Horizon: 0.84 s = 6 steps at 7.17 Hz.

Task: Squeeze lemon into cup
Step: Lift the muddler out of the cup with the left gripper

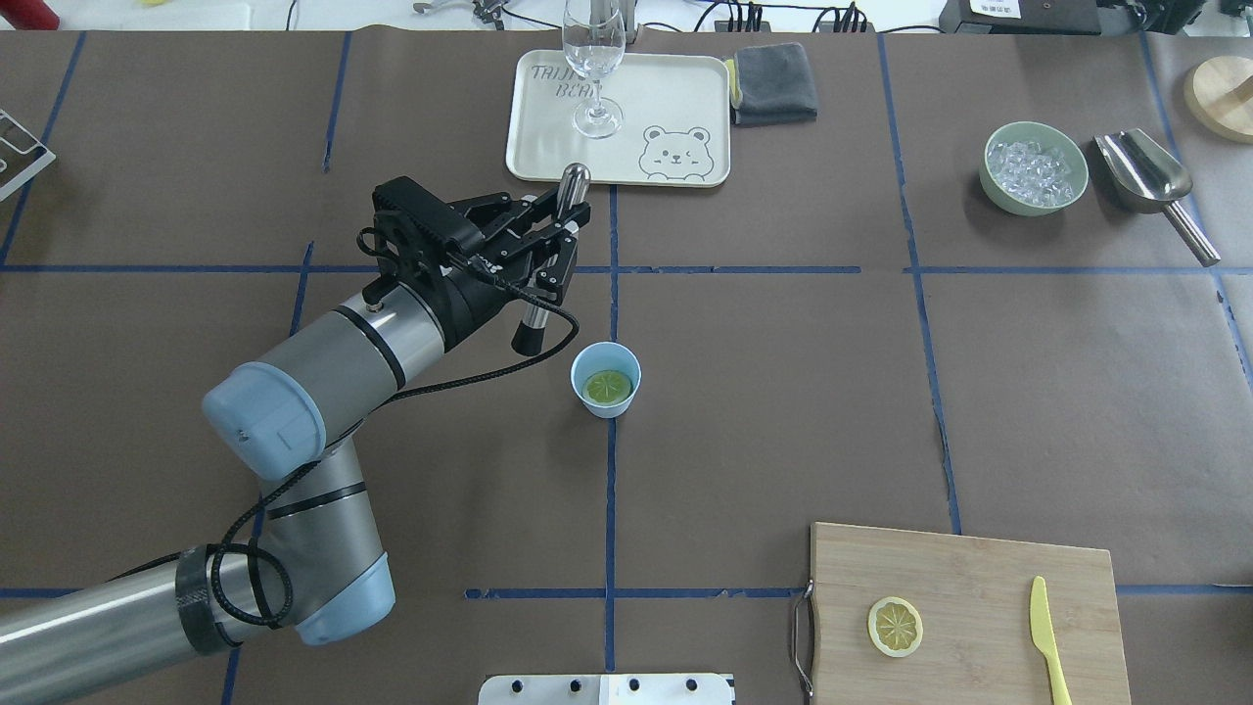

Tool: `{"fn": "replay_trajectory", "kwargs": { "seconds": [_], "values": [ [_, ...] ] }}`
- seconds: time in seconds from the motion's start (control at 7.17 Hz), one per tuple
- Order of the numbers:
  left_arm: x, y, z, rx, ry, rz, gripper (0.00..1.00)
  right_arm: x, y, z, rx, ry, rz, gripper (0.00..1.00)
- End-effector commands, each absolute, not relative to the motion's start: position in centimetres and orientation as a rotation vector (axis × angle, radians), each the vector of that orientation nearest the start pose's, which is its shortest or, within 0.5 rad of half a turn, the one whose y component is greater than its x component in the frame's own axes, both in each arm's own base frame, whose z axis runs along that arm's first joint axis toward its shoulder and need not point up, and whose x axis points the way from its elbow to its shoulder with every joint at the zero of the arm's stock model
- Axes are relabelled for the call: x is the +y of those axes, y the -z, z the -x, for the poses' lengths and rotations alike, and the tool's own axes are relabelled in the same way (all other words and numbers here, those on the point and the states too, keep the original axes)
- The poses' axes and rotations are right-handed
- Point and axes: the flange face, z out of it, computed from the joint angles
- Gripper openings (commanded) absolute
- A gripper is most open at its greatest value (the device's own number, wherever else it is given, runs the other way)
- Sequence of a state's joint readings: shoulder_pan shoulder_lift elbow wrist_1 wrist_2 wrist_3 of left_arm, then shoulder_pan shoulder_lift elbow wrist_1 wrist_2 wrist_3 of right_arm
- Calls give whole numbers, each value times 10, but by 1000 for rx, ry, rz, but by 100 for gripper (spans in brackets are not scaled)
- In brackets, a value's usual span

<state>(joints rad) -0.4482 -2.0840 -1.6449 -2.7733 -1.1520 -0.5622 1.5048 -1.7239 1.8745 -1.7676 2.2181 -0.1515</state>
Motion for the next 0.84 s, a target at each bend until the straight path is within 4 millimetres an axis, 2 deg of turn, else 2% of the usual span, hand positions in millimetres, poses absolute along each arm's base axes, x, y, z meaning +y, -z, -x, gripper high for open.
{"fn": "replay_trajectory", "kwargs": {
  "seconds": [0.0, 0.14, 0.28, 0.42, 0.7],
  "values": [
    [-437, -217, -474, 846, -122, -1229, 0, -423, -608, -45, -650, 195, 18, 100],
    [-452, -233, -476, 716, -164, -1144, 0, -423, -608, -45, -650, 195, 17, 100],
    [-457, -245, -474, 586, -211, -1051, 0, -423, -607, -45, -650, 194, 17, 100],
    [-464, -249, -461, 502, -256, -956, 0, -423, -608, -45, -650, 195, 17, 100],
    [-499, -267, -392, 407, -344, -705, 0, -423, -606, -45, -649, 195, 14, 100]
  ]
}}
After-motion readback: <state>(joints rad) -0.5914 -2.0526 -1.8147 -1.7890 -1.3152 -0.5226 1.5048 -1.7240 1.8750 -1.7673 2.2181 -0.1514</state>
